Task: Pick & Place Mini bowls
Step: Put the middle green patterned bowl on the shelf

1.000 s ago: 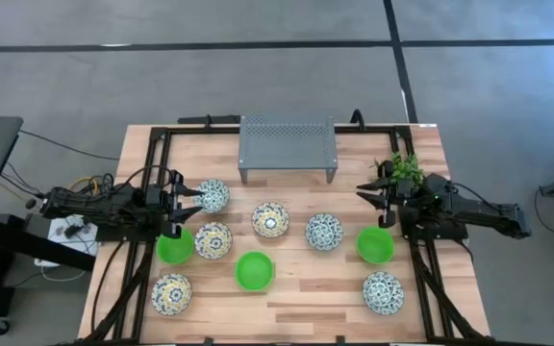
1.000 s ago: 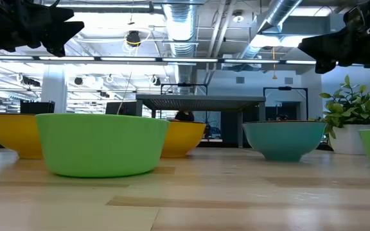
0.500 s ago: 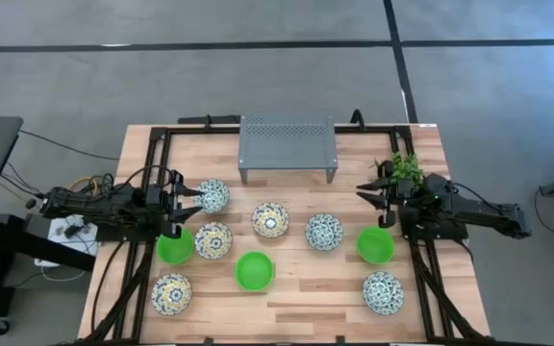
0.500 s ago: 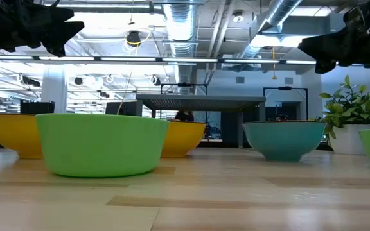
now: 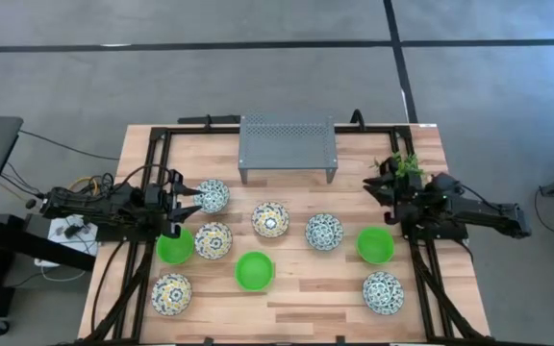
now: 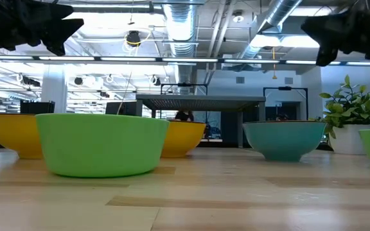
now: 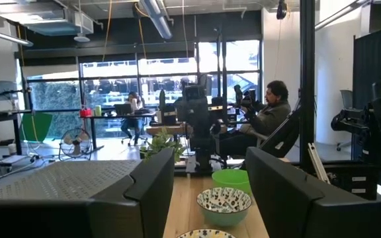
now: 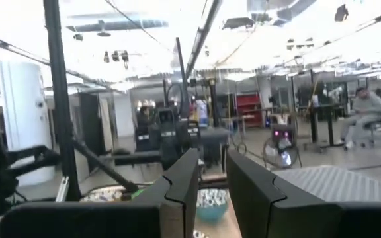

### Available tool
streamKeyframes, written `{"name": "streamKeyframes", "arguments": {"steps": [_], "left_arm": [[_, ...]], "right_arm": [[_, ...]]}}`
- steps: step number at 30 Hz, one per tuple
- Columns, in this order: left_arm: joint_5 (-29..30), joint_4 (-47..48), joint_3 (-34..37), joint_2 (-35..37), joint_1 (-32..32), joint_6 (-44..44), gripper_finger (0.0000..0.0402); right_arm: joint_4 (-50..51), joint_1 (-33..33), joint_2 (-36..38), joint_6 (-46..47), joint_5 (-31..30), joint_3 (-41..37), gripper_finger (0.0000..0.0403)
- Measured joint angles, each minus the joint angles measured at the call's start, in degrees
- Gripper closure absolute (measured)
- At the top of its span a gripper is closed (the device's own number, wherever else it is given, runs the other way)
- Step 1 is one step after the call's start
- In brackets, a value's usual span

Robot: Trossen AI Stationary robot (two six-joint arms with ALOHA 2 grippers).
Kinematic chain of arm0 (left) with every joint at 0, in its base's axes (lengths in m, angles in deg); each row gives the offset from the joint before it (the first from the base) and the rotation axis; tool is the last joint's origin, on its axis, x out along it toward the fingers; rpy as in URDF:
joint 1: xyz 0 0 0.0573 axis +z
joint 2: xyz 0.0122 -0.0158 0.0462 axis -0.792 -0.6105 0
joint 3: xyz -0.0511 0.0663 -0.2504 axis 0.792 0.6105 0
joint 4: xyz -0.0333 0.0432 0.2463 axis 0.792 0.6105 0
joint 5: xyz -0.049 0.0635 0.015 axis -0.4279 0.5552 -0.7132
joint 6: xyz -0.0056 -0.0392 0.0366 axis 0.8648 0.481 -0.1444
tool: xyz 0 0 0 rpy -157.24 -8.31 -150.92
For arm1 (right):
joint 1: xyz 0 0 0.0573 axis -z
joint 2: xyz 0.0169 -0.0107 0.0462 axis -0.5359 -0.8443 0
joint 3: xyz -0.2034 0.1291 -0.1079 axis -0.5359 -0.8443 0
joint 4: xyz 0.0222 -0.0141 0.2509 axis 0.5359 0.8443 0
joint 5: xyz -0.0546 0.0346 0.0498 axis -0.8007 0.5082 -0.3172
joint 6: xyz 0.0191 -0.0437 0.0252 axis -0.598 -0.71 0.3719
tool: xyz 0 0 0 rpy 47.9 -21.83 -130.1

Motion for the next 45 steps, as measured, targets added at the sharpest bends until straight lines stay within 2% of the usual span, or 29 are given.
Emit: {"name": "streamKeyframes", "arguments": {"steps": [5, 8, 11, 15, 18, 22, 27, 31, 38, 45], "left_arm": [[0.01, -0.55, 0.01, 0.0, 0.0, 0.15, 0.0211], [-0.01, -0.65, 0.01, -0.05, 0.0, 0.57, 0.0211], [0.32, -1.64, 0.0, -1.08, 0.0, 5.24, 0.0211], [0.8, -5.15, -0.74, -4.69, 0.0, 7.04, 0.0211], [0.85, -5.23, -4.23, -9.59, 0.0, 6.85, 0.0211], [1.86, -5.25, -9.92, -18.07, 0.0, 6.6, 0.0211], [1.91, -5.27, -15.27, -28.24, 0.0, 6.62, 0.0211], [1.94, -5.11, -17.61, -34.74, 0.0, 6.62, 0.0211], [2.05, -5.21, -18.53, -39.14, 0.0, 6.62, 0.0211], [2.02, -5.21, -18.54, -39.3, 0.0, 6.62, 0.0211]], "right_arm": [[-1.15, 0.42, 0.0, -5.18, -0.16, 1.26, 0.0328], [-1.04, 0.42, -0.3, -2.79, -0.08, 1.6, 0.0328], [0.74, -0.19, -1.2, 0.39, 0.04, 1.6, 0.0324], [-1.9, -1.45, -5.22, 1.14, 0.13, 1.64, 0.0309], [-6.77, -2.71, -9.59, 2.48, 0.44, 2.76, 0.0291], [-6.11, -5.0, -16.63, 2.62, 0.45, 8.02, 0.0263], [-0.09, -8.29, -26.74, 0.65, 0.11, 16.53, 0.0242], [9.13, -9.64, -34.07, 0.67, 0.01, 23.68, 0.0239], [23.84, -9.42, -47.58, 3.11, -0.37, 31.21, 0.0239], [26.99, -7.41, -59.07, 4.31, -0.32, 33.24, 0.0239]]}}
